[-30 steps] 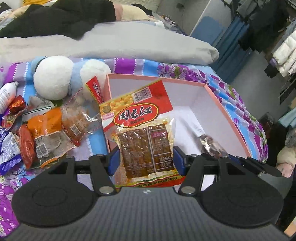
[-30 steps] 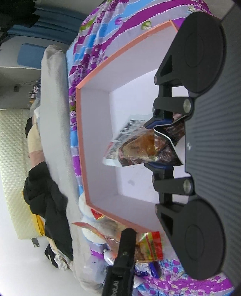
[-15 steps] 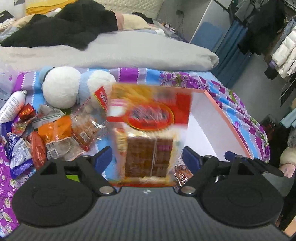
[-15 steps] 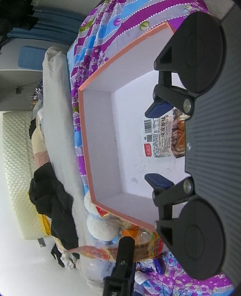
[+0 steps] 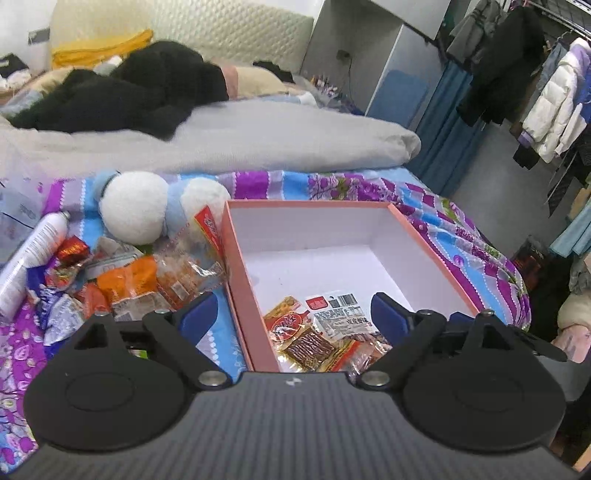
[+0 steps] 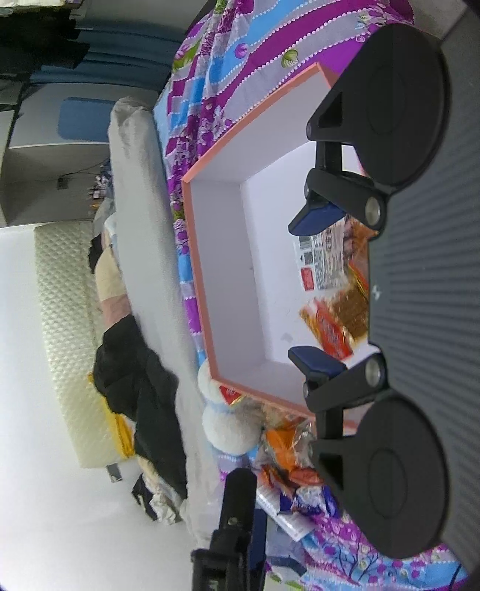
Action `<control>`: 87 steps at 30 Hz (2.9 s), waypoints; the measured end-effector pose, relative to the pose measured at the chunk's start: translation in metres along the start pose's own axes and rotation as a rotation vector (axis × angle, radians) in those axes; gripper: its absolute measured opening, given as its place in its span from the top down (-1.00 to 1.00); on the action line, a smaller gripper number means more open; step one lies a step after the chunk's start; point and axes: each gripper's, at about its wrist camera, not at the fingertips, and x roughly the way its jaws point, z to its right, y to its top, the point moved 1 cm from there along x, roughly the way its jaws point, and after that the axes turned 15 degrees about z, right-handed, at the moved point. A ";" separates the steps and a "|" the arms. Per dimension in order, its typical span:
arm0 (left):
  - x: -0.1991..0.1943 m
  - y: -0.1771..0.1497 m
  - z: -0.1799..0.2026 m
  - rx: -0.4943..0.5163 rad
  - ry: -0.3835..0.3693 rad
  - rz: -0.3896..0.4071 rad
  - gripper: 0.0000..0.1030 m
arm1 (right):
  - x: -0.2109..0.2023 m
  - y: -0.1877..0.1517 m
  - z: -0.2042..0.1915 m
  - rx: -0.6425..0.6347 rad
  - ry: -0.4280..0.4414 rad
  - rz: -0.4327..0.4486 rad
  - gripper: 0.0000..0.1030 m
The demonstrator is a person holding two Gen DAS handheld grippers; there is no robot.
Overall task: Organize snacks
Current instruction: 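Lower both packets into the pink box and open both tools, then withdraw both tools from the pink box, then reach the left tool to the blue wrapper while the right tool reaches the red-orange packet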
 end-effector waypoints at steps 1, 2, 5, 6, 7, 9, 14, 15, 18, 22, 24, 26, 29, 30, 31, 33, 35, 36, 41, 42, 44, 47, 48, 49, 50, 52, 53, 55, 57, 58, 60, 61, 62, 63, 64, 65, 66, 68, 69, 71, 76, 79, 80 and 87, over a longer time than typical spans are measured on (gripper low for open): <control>-0.006 -0.001 0.000 0.007 0.001 0.009 -0.79 | -0.006 0.001 -0.002 0.000 0.007 0.011 -0.32; -0.013 -0.002 0.000 0.012 0.001 0.016 -0.79 | -0.011 0.001 -0.004 -0.002 0.012 0.020 -0.32; -0.032 -0.006 -0.002 0.019 0.008 0.034 -0.79 | -0.026 0.001 -0.011 -0.011 0.022 0.046 -0.32; -0.039 -0.008 -0.002 0.020 0.015 0.040 -0.79 | -0.031 0.000 -0.013 -0.010 0.029 0.056 -0.32; -0.046 -0.009 -0.004 0.020 0.020 0.049 -0.79 | -0.036 -0.001 -0.015 -0.009 0.037 0.061 -0.32; -0.058 -0.012 -0.006 0.020 0.028 0.067 -0.79 | -0.045 -0.004 -0.021 -0.013 0.053 0.067 -0.32; -0.085 -0.023 -0.015 0.016 0.051 0.087 -0.79 | -0.068 -0.013 -0.034 -0.011 0.079 0.077 -0.32; -0.091 -0.027 -0.018 0.017 0.059 0.086 -0.79 | -0.071 -0.015 -0.036 -0.008 0.083 0.073 -0.32; -0.104 -0.039 -0.025 0.021 0.081 0.074 -0.79 | -0.082 -0.021 -0.046 -0.006 0.104 0.076 -0.32; -0.123 -0.048 -0.037 0.020 0.126 0.069 -0.79 | -0.097 -0.032 -0.063 -0.046 0.114 0.054 -0.32; -0.133 -0.052 -0.043 0.001 0.126 0.072 -0.79 | -0.103 -0.035 -0.068 -0.043 0.127 0.044 -0.32; -0.142 -0.058 -0.047 -0.009 0.131 0.064 -0.79 | -0.110 -0.038 -0.073 -0.035 0.141 0.038 -0.32; -0.154 -0.069 -0.053 -0.012 0.151 0.056 -0.79 | -0.119 -0.044 -0.081 -0.046 0.152 0.033 -0.32; -0.156 -0.073 -0.055 -0.024 0.153 0.047 -0.79 | -0.121 -0.046 -0.083 -0.052 0.153 0.025 -0.32; -0.160 -0.077 -0.059 -0.041 0.155 0.041 -0.79 | -0.123 -0.049 -0.085 -0.060 0.154 0.014 -0.32; -0.166 -0.086 -0.065 -0.069 0.167 0.032 -0.79 | -0.125 -0.055 -0.086 -0.067 0.151 -0.004 -0.32; -0.168 -0.094 -0.071 -0.086 0.171 0.014 -0.79 | -0.125 -0.061 -0.085 -0.053 0.154 -0.022 -0.32; -0.168 -0.097 -0.074 -0.087 0.178 0.008 -0.79 | -0.124 -0.063 -0.086 -0.048 0.154 -0.029 -0.32; -0.160 -0.099 -0.092 -0.106 0.198 0.007 -0.79 | -0.115 -0.066 -0.092 -0.056 0.157 -0.039 -0.32; -0.158 -0.098 -0.095 -0.108 0.200 0.011 -0.79 | -0.113 -0.065 -0.095 -0.063 0.159 -0.038 -0.32; -0.151 -0.095 -0.102 -0.108 0.207 0.013 -0.79 | -0.110 -0.064 -0.100 -0.081 0.170 -0.029 -0.32; -0.138 -0.095 -0.113 -0.108 0.219 0.014 -0.79 | -0.099 -0.064 -0.112 -0.107 0.190 -0.027 -0.32; -0.134 -0.095 -0.117 -0.111 0.226 0.014 -0.79 | -0.095 -0.063 -0.116 -0.110 0.198 -0.028 -0.32; -0.129 -0.096 -0.122 -0.116 0.232 0.011 -0.79 | -0.089 -0.063 -0.120 -0.113 0.209 -0.029 -0.32; -0.124 -0.097 -0.127 -0.124 0.238 0.008 -0.79 | -0.085 -0.064 -0.123 -0.117 0.216 -0.032 -0.32; -0.114 -0.099 -0.139 -0.144 0.248 0.002 -0.79 | -0.073 -0.066 -0.130 -0.132 0.229 -0.043 -0.32; -0.108 -0.101 -0.146 -0.150 0.255 -0.001 -0.79 | -0.067 -0.067 -0.133 -0.138 0.234 -0.049 -0.31; -0.097 -0.103 -0.160 -0.156 0.271 -0.003 -0.79 | -0.054 -0.069 -0.139 -0.151 0.250 -0.058 -0.30; -0.085 -0.106 -0.176 -0.168 0.293 -0.006 -0.79 | -0.038 -0.073 -0.148 -0.162 0.269 -0.070 -0.30; -0.079 -0.108 -0.184 -0.175 0.299 -0.004 -0.79 | -0.030 -0.075 -0.152 -0.164 0.281 -0.079 -0.30; -0.066 -0.110 -0.202 -0.189 0.316 0.003 -0.79 | -0.014 -0.080 -0.160 -0.172 0.301 -0.087 -0.30; -0.062 -0.110 -0.208 -0.195 0.320 0.007 -0.79 | -0.004 -0.083 -0.165 -0.182 0.312 -0.094 -0.30; -0.056 -0.110 -0.216 -0.203 0.325 0.015 -0.79 | 0.005 -0.085 -0.170 -0.188 0.322 -0.099 -0.30; -0.050 -0.111 -0.224 -0.214 0.333 0.022 -0.79 | 0.013 -0.087 -0.174 -0.191 0.331 -0.100 -0.30; -0.045 -0.112 -0.231 -0.225 0.336 0.025 -0.79 | 0.022 -0.089 -0.179 -0.194 0.340 -0.099 -0.30; -0.038 -0.112 -0.239 -0.237 0.337 0.028 -0.79 | 0.031 -0.092 -0.183 -0.199 0.347 -0.104 -0.30; -0.032 -0.113 -0.245 -0.246 0.336 0.033 -0.78 | 0.041 -0.094 -0.187 -0.204 0.358 -0.108 -0.30; -0.018 -0.115 -0.257 -0.260 0.333 0.036 -0.78 | 0.059 -0.098 -0.196 -0.202 0.380 -0.111 -0.29; -0.011 -0.116 -0.262 -0.268 0.331 0.033 -0.77 | 0.067 -0.099 -0.200 -0.202 0.390 -0.111 -0.27; 0.002 -0.117 -0.270 -0.279 0.320 0.028 -0.77 | 0.082 -0.103 -0.208 -0.212 0.409 -0.114 -0.23; 0.032 -0.121 -0.290 -0.289 0.304 0.011 -0.70 | 0.116 -0.112 -0.224 -0.212 0.439 -0.118 -0.20; 0.044 -0.120 -0.297 -0.278 0.250 0.019 -0.61 | 0.134 -0.117 -0.229 -0.208 0.449 -0.135 -0.10; 0.047 -0.120 -0.297 -0.267 0.247 0.017 -0.59 | 0.138 -0.118 -0.230 -0.206 0.456 -0.139 -0.10; 0.067 -0.125 -0.305 -0.200 0.246 -0.013 -0.14 | 0.164 -0.129 -0.247 -0.259 0.493 -0.158 0.20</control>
